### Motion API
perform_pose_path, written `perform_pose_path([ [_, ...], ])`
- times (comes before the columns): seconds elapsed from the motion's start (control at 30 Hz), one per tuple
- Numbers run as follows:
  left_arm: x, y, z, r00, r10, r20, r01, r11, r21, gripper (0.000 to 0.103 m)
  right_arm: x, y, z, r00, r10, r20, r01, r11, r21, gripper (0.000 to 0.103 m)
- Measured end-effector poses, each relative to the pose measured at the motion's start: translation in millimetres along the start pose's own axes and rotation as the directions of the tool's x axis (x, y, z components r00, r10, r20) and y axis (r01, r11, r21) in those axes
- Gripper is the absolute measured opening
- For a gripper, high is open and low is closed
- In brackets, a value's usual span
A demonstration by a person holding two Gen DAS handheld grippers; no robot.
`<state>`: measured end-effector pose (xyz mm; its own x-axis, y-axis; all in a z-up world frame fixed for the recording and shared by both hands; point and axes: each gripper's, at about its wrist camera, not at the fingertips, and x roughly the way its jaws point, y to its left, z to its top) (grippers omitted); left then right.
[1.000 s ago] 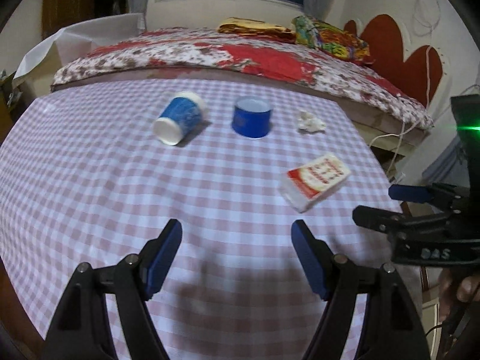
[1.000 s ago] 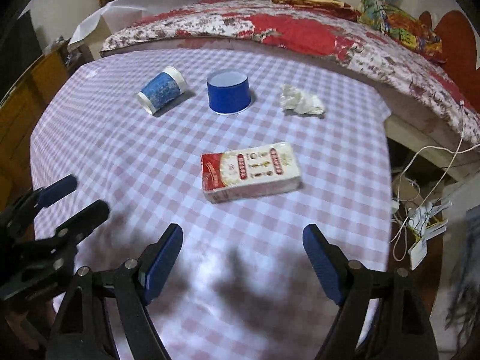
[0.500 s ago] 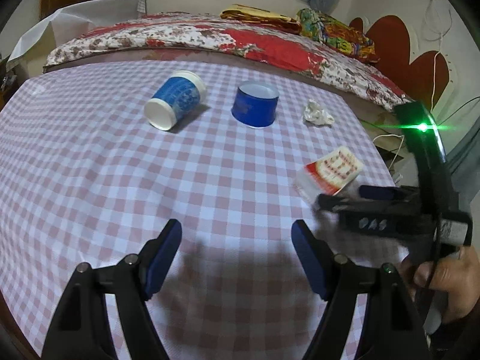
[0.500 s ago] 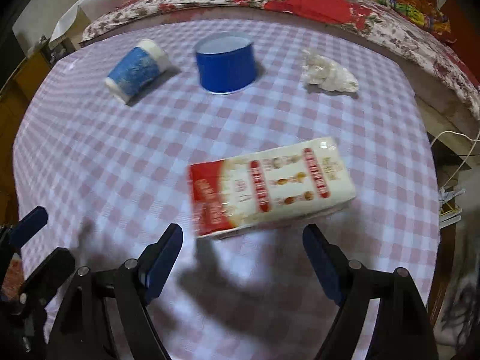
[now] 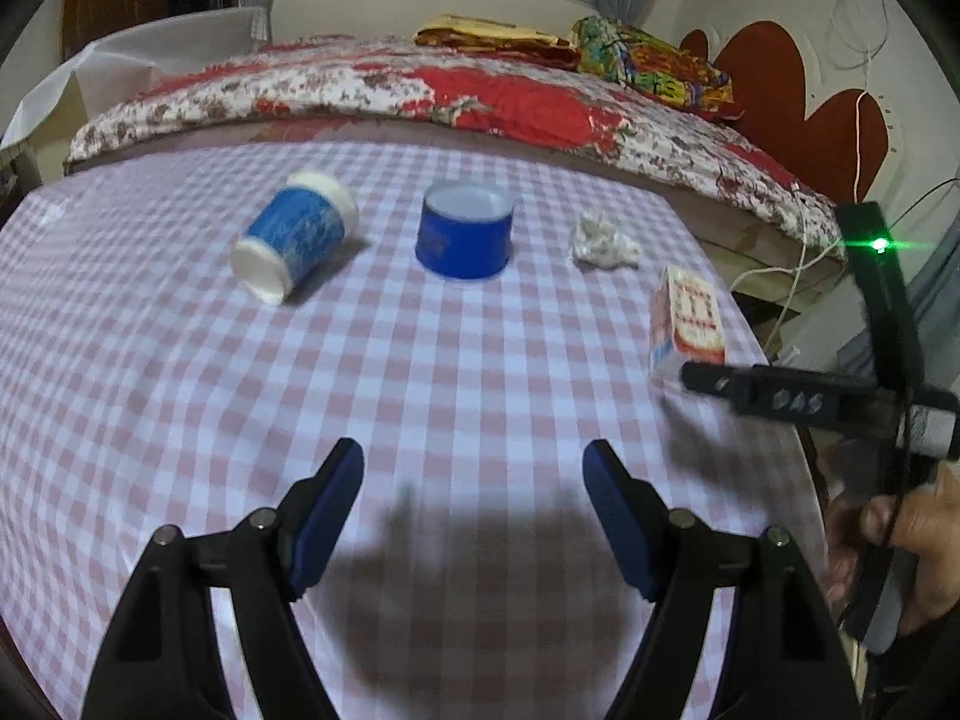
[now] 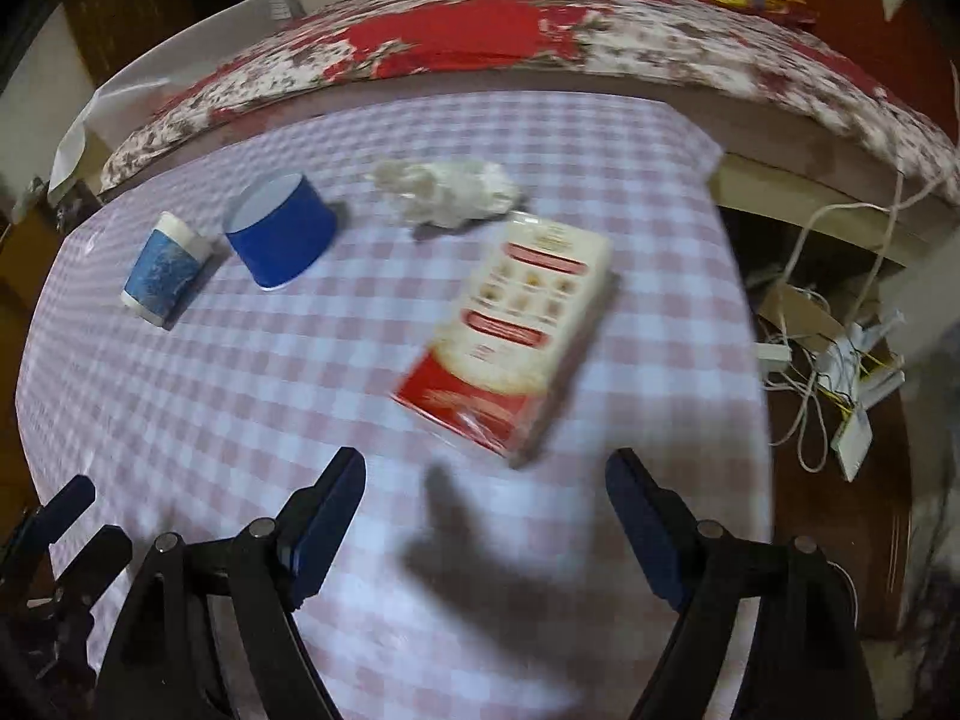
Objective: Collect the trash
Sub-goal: 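Grasp the red-and-white carton with the right tool while the left tool grasps the blue tape roll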
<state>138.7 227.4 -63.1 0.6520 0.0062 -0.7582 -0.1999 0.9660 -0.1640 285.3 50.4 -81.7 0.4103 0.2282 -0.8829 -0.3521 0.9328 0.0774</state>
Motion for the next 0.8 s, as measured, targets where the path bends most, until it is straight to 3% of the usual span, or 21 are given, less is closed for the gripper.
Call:
perform_pose_path([
  [0.07, 6, 0, 10, 1.0, 0.013, 0.0, -0.013, 1.0, 0.011, 0.077, 15, 0, 10, 0.999, -0.041, -0.017, 0.041, 0.999, 0.022, 0.084],
  [0.3, 33, 5, 31, 0.999, 0.051, -0.007, -0.051, 0.999, 0.01, 0.077, 39, -19, 26, 0.997, -0.068, -0.033, 0.069, 0.996, 0.053, 0.084],
  [0.5, 57, 17, 38, 0.997, 0.071, -0.03, -0.071, 0.997, -0.01, 0.077, 41, -33, 31, 0.995, -0.1, -0.018, 0.1, 0.995, 0.013, 0.068],
  [0.63, 64, 18, 42, 0.996, 0.08, -0.026, -0.08, 0.997, -0.007, 0.077, 47, -38, 39, 0.997, -0.082, -0.016, 0.082, 0.997, -0.003, 0.066],
  [0.7, 66, 16, 41, 0.996, 0.079, -0.027, -0.079, 0.997, 0.0, 0.077, 45, -38, 40, 0.997, -0.079, -0.007, 0.078, 0.997, -0.015, 0.052],
  [0.8, 69, 12, 35, 0.996, 0.079, -0.035, -0.078, 0.997, 0.015, 0.077, 38, -38, 39, 0.998, -0.067, 0.018, 0.068, 0.997, -0.028, 0.052],
])
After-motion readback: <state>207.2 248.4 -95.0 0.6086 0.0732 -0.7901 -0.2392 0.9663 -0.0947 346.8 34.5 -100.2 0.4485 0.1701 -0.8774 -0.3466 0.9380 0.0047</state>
